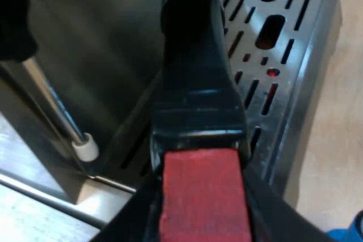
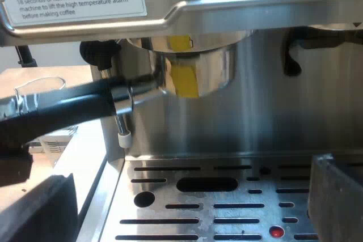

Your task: Put the handle in the coffee machine

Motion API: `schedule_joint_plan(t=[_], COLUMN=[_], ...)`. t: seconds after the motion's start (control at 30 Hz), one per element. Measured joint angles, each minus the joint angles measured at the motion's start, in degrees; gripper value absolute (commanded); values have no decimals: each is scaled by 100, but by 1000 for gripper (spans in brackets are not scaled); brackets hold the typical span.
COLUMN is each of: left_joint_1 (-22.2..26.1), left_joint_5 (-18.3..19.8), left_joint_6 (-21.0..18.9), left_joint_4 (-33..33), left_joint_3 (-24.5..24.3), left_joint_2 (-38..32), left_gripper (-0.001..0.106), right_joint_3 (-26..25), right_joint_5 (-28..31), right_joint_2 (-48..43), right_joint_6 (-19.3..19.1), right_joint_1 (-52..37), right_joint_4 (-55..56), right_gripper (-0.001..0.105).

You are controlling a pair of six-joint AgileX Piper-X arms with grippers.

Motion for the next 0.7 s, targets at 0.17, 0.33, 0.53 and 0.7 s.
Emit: schedule_joint_plan(t=[0.17,0.33,0.53,0.7], left_joint_1=[0,0,0,0], left_joint_5=[-40,17,91,105], left_joint_6=[-365,-429,-461,-461], left_joint_4=[-303,-291,-199,-187], left_joint_3=[0,0,0,0], left_joint_2=[10,9,9,9], left_gripper=[0,0,0,0], right_joint_3=[0,0,0,0], right_joint_5=[0,0,0,0], right_joint_2=[0,0,0,0], right_joint_6=[0,0,0,0], right_joint_1=[0,0,0,0], right_joint_4=[0,0,0,0], right_gripper=[82,82,82,82])
